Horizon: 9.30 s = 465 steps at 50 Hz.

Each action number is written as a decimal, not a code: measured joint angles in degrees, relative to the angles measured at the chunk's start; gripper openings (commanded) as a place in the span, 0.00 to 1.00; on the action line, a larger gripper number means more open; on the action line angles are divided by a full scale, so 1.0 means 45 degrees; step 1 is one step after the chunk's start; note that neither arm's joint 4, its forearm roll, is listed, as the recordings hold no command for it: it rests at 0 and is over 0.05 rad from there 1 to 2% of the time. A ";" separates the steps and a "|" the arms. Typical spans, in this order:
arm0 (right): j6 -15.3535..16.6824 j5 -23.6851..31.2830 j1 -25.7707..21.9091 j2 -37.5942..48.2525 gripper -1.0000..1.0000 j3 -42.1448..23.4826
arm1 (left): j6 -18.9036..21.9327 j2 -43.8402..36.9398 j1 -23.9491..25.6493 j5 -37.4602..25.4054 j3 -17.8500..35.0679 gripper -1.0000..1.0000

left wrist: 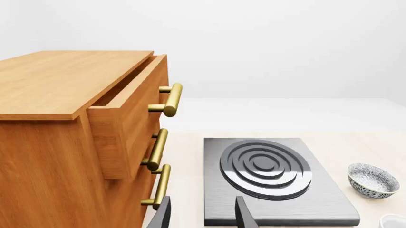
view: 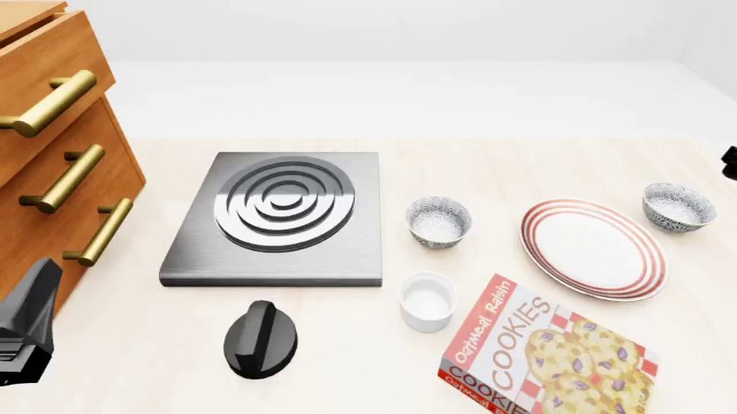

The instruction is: Pick the akita bowl next to the plate and place it on the plate.

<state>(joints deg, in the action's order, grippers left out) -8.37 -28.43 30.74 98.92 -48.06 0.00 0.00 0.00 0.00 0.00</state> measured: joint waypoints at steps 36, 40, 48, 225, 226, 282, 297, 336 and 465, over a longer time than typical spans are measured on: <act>-0.1045 0.1159 0.0089 0.1618 1.00 -0.1512 | 0.0000 0.0000 0.0000 0.0000 0.0000 1.00; -0.1119 0.1250 0.0101 0.1771 1.00 -0.1610 | 0.0000 0.0000 0.0000 0.0000 0.0000 1.00; -0.1229 0.1384 0.0131 0.2016 1.00 -0.1718 | 0.0000 0.0000 0.0000 0.0000 0.0000 1.00; -0.2622 0.2855 -0.0781 0.1855 0.00 -0.1540 | 0.0000 0.0000 0.0000 0.0000 0.0000 1.00; -0.2643 0.2871 -0.0802 0.1788 0.00 -0.1508 | 0.0000 0.0000 0.0000 0.0000 0.0000 1.00; -0.3197 0.4006 -0.2992 -0.3791 0.00 0.1698 | 0.0000 0.0000 0.0000 0.0000 0.0000 1.00; -0.3262 0.3942 -0.3562 -0.4586 0.00 0.2627 | 0.0000 0.0000 0.0000 0.0000 0.0000 1.00; -0.3070 0.3019 -0.4240 -0.4330 0.00 0.3942 | 0.0000 0.0000 0.0000 0.0000 0.0000 1.00; -0.2254 0.0759 -0.3848 -0.0241 1.00 0.3652 | 0.0000 0.0000 0.0000 0.0000 0.0000 1.00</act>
<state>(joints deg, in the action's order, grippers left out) -18.51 -25.02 13.42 97.84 -31.63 0.00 0.00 0.00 0.00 0.00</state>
